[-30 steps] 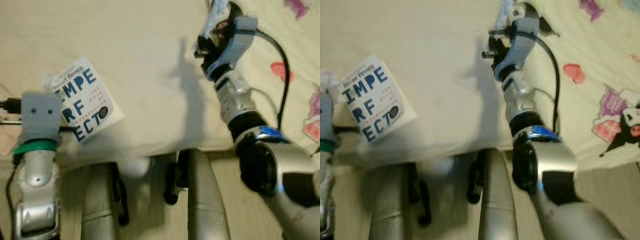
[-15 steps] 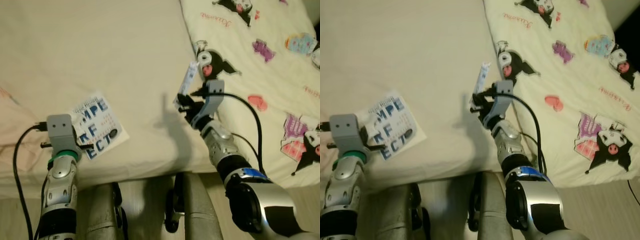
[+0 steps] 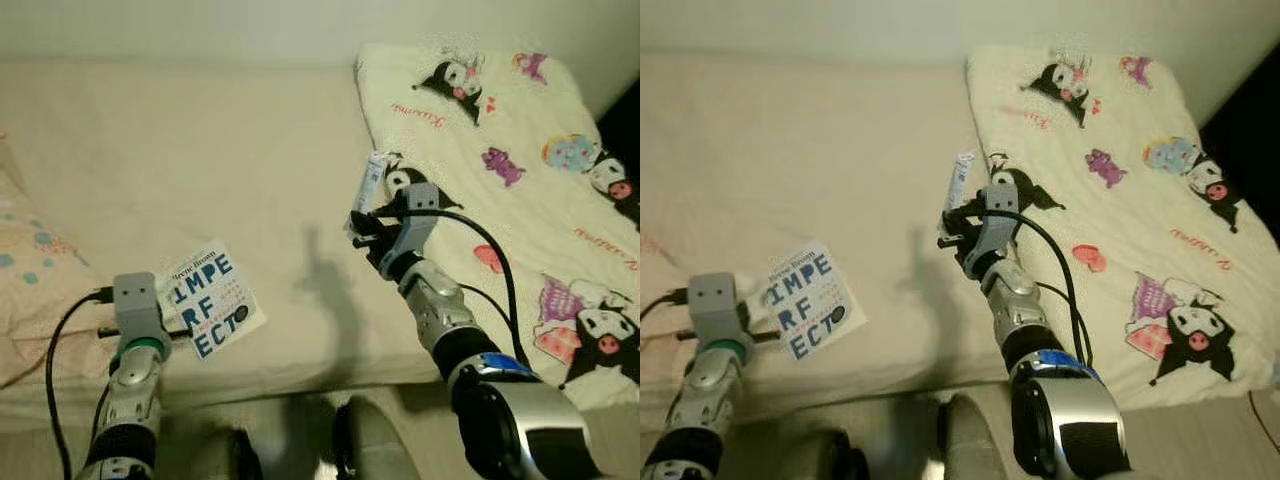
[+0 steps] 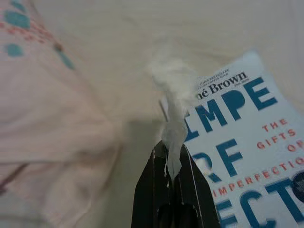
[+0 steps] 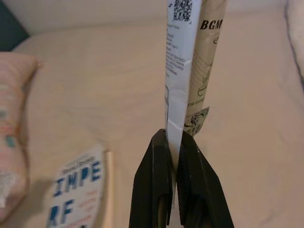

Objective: Clean up the room

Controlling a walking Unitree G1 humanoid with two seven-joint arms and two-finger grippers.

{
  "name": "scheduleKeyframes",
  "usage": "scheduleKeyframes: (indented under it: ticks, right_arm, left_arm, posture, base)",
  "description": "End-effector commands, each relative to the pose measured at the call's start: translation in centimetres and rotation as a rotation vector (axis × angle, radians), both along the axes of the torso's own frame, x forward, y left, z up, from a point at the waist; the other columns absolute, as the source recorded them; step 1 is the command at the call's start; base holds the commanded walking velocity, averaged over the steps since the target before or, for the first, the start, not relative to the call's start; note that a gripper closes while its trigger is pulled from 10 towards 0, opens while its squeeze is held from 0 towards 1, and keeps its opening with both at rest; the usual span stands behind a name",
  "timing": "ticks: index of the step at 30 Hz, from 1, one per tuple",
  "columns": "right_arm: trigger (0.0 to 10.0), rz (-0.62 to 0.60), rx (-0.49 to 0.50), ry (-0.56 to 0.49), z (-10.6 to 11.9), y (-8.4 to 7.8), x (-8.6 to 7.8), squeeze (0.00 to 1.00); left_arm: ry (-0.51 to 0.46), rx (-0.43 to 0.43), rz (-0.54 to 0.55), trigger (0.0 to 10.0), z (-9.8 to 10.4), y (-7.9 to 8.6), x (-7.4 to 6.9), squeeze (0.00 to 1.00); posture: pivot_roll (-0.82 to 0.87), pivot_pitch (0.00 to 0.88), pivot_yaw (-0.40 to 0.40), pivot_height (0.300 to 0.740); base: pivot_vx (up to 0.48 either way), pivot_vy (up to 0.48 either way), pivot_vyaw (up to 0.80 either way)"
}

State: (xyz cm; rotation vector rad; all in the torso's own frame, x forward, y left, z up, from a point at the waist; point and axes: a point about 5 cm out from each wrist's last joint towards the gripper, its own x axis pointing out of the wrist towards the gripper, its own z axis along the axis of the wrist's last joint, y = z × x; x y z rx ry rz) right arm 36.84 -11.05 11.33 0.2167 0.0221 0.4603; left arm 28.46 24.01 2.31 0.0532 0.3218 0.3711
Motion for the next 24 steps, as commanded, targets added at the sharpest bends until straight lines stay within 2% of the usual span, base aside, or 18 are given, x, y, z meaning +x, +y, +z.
scheduleKeyframes:
  ticks: [1, 4, 8, 9, 10, 11, 12, 13, 14, 16, 19, 20, 21, 23, 24]
  right_arm:
    - [10.0, 0.003, -0.017, 0.025, -0.9, -0.2, -0.4, 0.00]
    - [10.0, 0.003, -0.022, 0.045, -1.5, -0.2, -0.7, 0.00]
    - [10.0, 0.000, -0.055, 0.122, -3.5, -0.4, -1.7, 0.00]
    - [10.0, 0.000, -0.055, 0.122, -3.5, -0.4, -1.7, 0.00]
    - [10.0, 0.018, -0.107, 0.200, -5.7, -0.5, -3.0, 0.00]
    - [10.0, 0.018, -0.107, 0.200, -5.7, -0.5, -3.0, 0.00]
    - [10.0, 0.031, -0.146, 0.248, -7.0, -0.4, -3.9, 0.00]
    - [10.0, 0.059, -0.224, 0.324, -9.2, -0.5, -5.6, 0.00]
    - [10.0, 0.074, -0.260, 0.353, -10.1, -0.5, -6.3, 0.00]
    - [10.0, 0.082, -0.279, 0.367, -10.5, -0.5, -6.7, 0.00]
    - [10.0, 0.152, -0.456, 0.565, -14.9, -1.8, -11.0, 0.00]
    - [10.0, 0.152, -0.456, 0.565, -14.9, -1.8, -11.0, 0.00]
    - [10.0, 0.165, -0.525, 0.629, -16.3, -2.5, -12.9, 0.00]
    - [10.0, 0.156, -0.594, 0.714, -18.0, -3.7, -15.4, 0.00]
    - [10.0, 0.156, -0.594, 0.714, -18.0, -3.7, -15.4, 0.00]
  left_arm:
    - [0.055, -0.020, 0.010, 10.0, -1.5, -0.2, -1.1, 0.00]
    - [0.096, -0.026, 0.016, 10.0, -2.4, -0.1, -1.7, 0.00]
    - [0.209, -0.006, 0.006, 10.0, -4.4, 0.0, -3.6, 0.00]
    - [0.209, -0.006, 0.006, 10.0, -4.4, 0.0, -3.6, 0.00]
    - [0.300, -0.005, 0.009, 10.0, -6.1, 0.2, -5.5, 0.00]
    - [0.300, -0.005, 0.009, 10.0, -6.1, 0.2, -5.5, 0.00]
    - [0.348, -0.013, 0.021, 10.0, -6.9, 0.3, -6.6, 0.00]
    - [0.425, -0.030, 0.049, 10.0, -8.1, 0.5, -8.5, 0.00]
    - [0.457, -0.037, 0.063, 10.0, -8.6, 0.6, -9.3, 0.00]
    - [0.473, -0.040, 0.070, 10.0, -8.9, 0.6, -9.7, 0.00]
    - [0.580, -0.144, 0.221, 10.0, -10.7, 1.4, -13.8, 0.00]
    - [0.580, -0.144, 0.221, 10.0, -10.7, 1.4, -13.8, 0.00]
    - [0.623, -0.149, 0.254, 10.0, -11.2, 1.6, -15.4, 0.00]
    - [0.669, -0.146, 0.271, 10.0, -11.7, 1.9, -17.2, 0.00]
    - [0.669, -0.146, 0.271, 10.0, -11.7, 1.9, -17.2, 0.00]
  posture:
    - [-0.09, 0.003, -0.016, 0.710]
    - [-0.09, 0.001, -0.016, 0.720]
    - [-0.09, 0.000, -0.018, 0.735]
    - [-0.09, 0.000, -0.018, 0.735]
    - [-0.09, 0.000, -0.020, 0.740]
    - [-0.09, 0.000, -0.020, 0.740]
    - [-0.09, 0.000, -0.020, 0.740]
    - [-0.09, 0.000, -0.022, 0.740]
    - [-0.09, 0.000, -0.022, 0.740]
    - [-0.09, 0.000, -0.022, 0.740]
    - [-0.09, 0.000, -0.019, 0.740]
    - [-0.09, 0.000, -0.019, 0.740]
    - [-0.09, 0.000, -0.017, 0.740]
    - [-0.09, 0.000, -0.016, 0.740]
    - [-0.09, 0.000, -0.016, 0.740]
  base:
    - [0.000, 0.000, 0.00]
    - [0.000, 0.000, 0.00]
    - [0.000, 0.000, 0.00]
    - [0.000, 0.000, 0.00]
    - [0.000, 0.000, 0.00]
    - [0.000, 0.000, 0.00]
    - [0.000, 0.000, 0.00]
    - [0.000, 0.000, 0.00]
    - [0.000, 0.000, 0.00]
    - [0.000, 0.000, 0.00]
    - [0.000, 0.000, 0.00]
    - [0.000, 0.000, 0.00]
    - [0.000, 0.000, 0.80]
    - [0.000, 0.000, 0.78]
    - [0.000, 0.000, 0.77]
